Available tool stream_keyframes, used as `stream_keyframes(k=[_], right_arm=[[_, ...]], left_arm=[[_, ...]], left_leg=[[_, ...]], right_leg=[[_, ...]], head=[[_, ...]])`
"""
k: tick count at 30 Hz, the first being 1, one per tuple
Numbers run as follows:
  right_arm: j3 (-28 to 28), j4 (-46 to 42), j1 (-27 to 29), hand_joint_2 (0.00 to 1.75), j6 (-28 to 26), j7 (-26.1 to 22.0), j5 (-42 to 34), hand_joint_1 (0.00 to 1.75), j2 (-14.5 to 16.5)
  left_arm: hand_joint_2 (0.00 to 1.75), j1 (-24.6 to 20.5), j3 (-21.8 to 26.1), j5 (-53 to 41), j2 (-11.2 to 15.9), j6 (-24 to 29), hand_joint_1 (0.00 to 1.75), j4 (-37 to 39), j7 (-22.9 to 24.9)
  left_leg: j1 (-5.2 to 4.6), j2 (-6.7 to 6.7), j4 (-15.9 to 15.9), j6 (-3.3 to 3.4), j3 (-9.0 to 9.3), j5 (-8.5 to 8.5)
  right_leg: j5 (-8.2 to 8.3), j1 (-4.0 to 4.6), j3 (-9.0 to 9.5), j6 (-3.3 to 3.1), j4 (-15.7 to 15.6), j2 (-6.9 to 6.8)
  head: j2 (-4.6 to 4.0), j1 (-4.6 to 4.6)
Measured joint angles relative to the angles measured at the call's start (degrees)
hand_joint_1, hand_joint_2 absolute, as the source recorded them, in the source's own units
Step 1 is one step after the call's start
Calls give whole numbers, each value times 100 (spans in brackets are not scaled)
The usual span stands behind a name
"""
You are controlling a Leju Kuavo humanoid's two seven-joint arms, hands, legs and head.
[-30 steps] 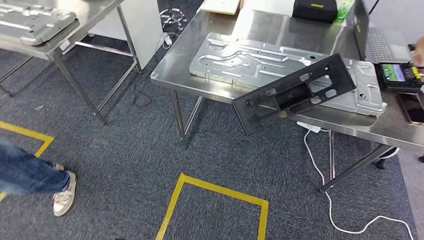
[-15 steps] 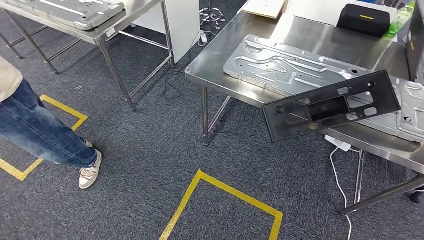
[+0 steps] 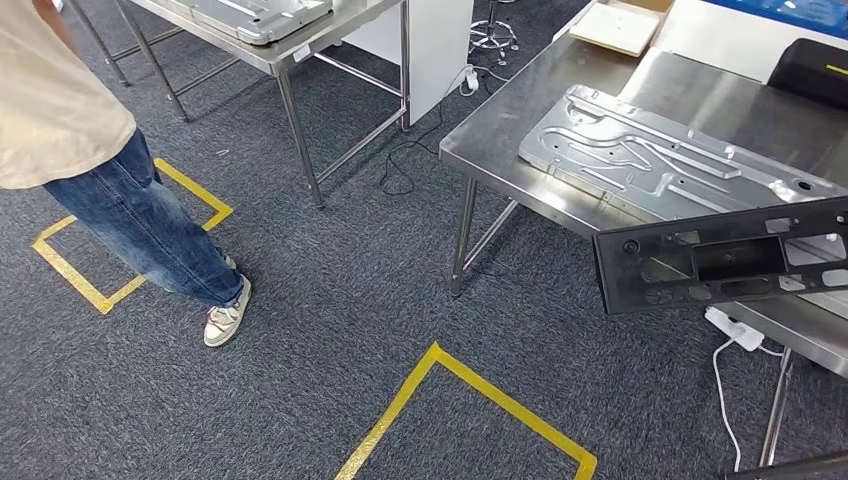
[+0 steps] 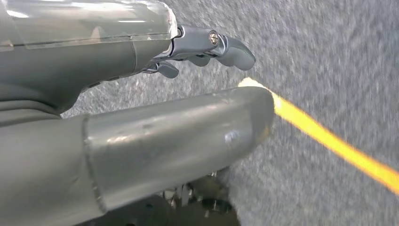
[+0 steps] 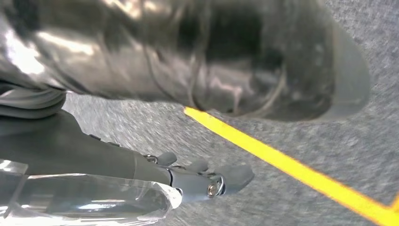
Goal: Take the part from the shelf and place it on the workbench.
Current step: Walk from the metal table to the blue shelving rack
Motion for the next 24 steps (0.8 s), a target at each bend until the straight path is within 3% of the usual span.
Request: stream_keyframes(k=[2,3,5,7,9,10,11,13,15,17,18,20,22,23,24], right_arm=[[1,0,-21,0,3,1,0,0,-1],[2,1,-28,0,5,2,0,0,3],[4,1,-23,0,8,5,0,0,10],[4,1,-5,0,14,20,0,0,10],[4,1,3,0,32,44,-8,0,7],[4,1,0,0,41,52,-13,0,5],[4,0,-2,0,49,57,-19,0,4],[4,0,-4,0,49,56,-22,0,-3],[4,0,-6,0,39,43,-23,0,-21],[3,-1,-33,0,31,20,-21,0,-42],[4,-1,-49,0,29,10,-11,0,-56],[3,-2,-56,0,26,-1,29,0,-82],[2,-2,-32,0,25,-1,76,0,-99],[2,-2,-19,0,25,4,92,0,-101],[3,-2,-11,0,24,9,102,0,-102]], left_arm=[[0,-3,0,-1,-2,3,0,1,-4],[0,5,0,-1,0,3,0,1,-7],[0,11,0,-2,6,4,0,1,-20],[0,-3,0,-3,5,4,0,1,-37],[0,-10,0,-1,4,14,0,1,-52],[0,-5,0,1,3,22,0,1,-56],[0,-1,0,5,2,34,0,1,-51],[0,-6,0,16,-8,56,0,1,-23],[0,-17,1,36,-30,77,0,1,24],[0,-5,4,51,-53,90,0,1,72],[0,6,8,54,-66,94,0,2,92],[0,7,18,53,-94,97,0,3,113],[0,-13,28,49,-116,94,0,3,115],[0,-24,33,46,-122,92,0,3,113],[0,-27,35,42,-125,90,0,3,111]], left_leg=[[13,-119,-22,-71,-28,21],[3,-84,-4,-100,-38,6],[-15,196,298,-152,-177,-201],[29,506,1024,-209,-527,-592],[82,589,1573,-274,-795,-767],[103,609,1538,-297,-770,-685],[117,644,1270,-309,-623,-511],[108,841,447,-292,-179,-158],[72,973,7,-224,43,-51],[53,891,-25,-151,26,-60],[63,836,-41,-119,27,-47],[91,722,-82,-49,37,-12],[95,606,-93,-6,32,7],[90,537,-91,3,26,10],[86,462,-87,5,27,11]], right_leg=[[10,-1,30,-16,-61,-98],[30,-17,61,-32,-114,-170],[71,-61,123,-73,-224,-333],[69,-57,143,-97,-254,-509],[46,-50,145,-88,-243,-680],[31,-51,152,-76,-234,-758],[11,-54,165,-60,-221,-829],[-46,-44,197,-10,-181,-961],[-94,-17,219,51,-147,-1071],[-112,-6,243,106,-147,-1163],[-137,-18,255,141,-133,-1135],[-352,-47,154,197,134,-863],[-738,-58,-178,217,827,-547],[-886,-58,-372,217,1207,-489],[-925,-57,-507,215,1448,-467]], head=[[0,2],[0,1],[0,-18],[0,-34],[0,-34],[0,-34],[0,-35],[0,-35],[0,-31],[0,-27],[0,-28],[0,-27],[0,-26],[0,-26],[0,-26]])
